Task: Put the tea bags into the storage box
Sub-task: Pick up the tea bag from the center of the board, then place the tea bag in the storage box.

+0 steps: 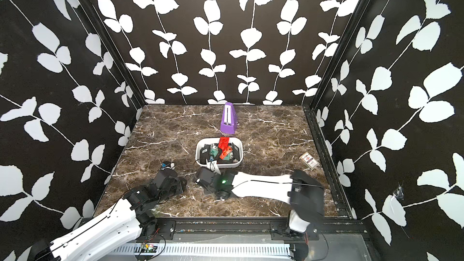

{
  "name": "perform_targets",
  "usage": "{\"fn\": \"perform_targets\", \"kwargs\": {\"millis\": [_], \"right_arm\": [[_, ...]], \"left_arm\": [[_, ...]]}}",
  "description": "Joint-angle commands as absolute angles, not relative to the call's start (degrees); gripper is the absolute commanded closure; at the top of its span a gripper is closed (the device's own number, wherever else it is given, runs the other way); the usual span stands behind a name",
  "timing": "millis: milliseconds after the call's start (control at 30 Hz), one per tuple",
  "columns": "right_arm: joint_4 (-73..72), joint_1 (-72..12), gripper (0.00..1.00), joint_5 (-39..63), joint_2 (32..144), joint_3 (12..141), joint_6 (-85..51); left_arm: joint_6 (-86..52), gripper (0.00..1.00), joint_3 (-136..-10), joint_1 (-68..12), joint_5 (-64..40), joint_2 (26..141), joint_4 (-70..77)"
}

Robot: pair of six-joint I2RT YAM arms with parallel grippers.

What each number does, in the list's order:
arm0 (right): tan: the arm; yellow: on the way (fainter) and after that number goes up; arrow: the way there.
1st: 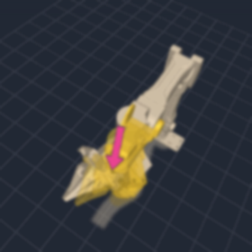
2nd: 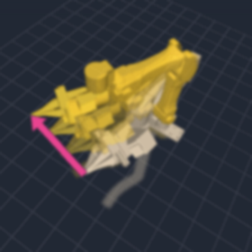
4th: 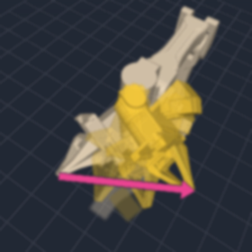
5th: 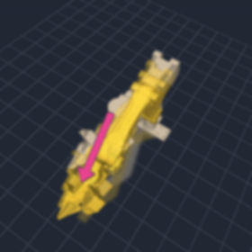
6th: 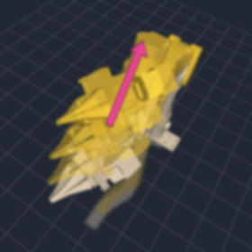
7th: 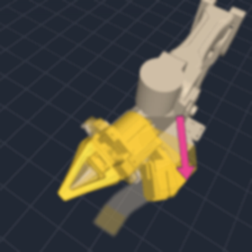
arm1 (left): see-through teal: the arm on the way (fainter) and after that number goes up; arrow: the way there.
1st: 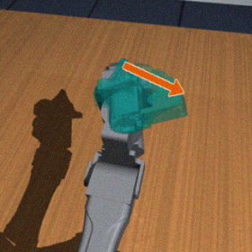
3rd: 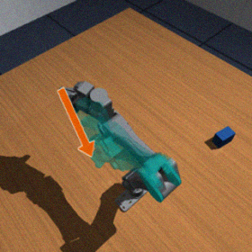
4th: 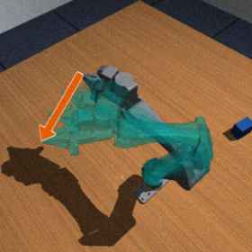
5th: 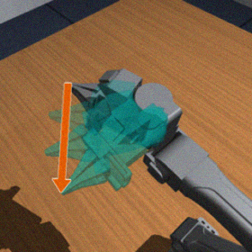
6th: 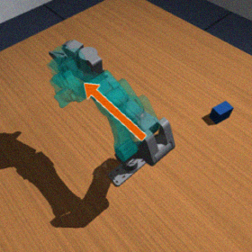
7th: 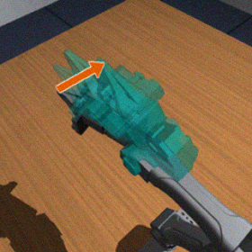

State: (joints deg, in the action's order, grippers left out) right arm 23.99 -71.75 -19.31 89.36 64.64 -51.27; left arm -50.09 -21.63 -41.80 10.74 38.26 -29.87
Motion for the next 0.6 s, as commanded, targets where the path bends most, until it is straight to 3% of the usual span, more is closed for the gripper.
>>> {"fn": "perform_targets", "kwargs": {"millis": [0, 200, 333, 400, 567], "right_arm": [[20.00, -67.24, 1.00, -19.04, 85.03, 62.58, -47.34], [17.01, -55.45, 1.00, -9.66, 91.25, 67.37, -42.27], [16.16, -52.06, 1.00, -7.45, 98.11, 71.77, -40.11], [15.86, -50.86, 1.00, -5.98, 100.26, 73.37, -40.02], [16.85, -49.19, 0.61, -7.99, 100.18, 73.10, -40.05]], "left_arm": [[-45.16, 0.46, -23.69, -41.48, 13.65, 35.58, -28.90], [-40.57, 0.25, -25.17, -41.48, 15.18, 34.53, -26.10], [-37.66, 0.01, -26.44, -41.44, 16.83, 34.24, -25.40], [-36.68, 0.01, -26.82, -41.48, 17.74, 34.02, -25.14], [-34.09, 0.01, -27.97, -41.48, 20.66, 34.10, -24.50]]}}
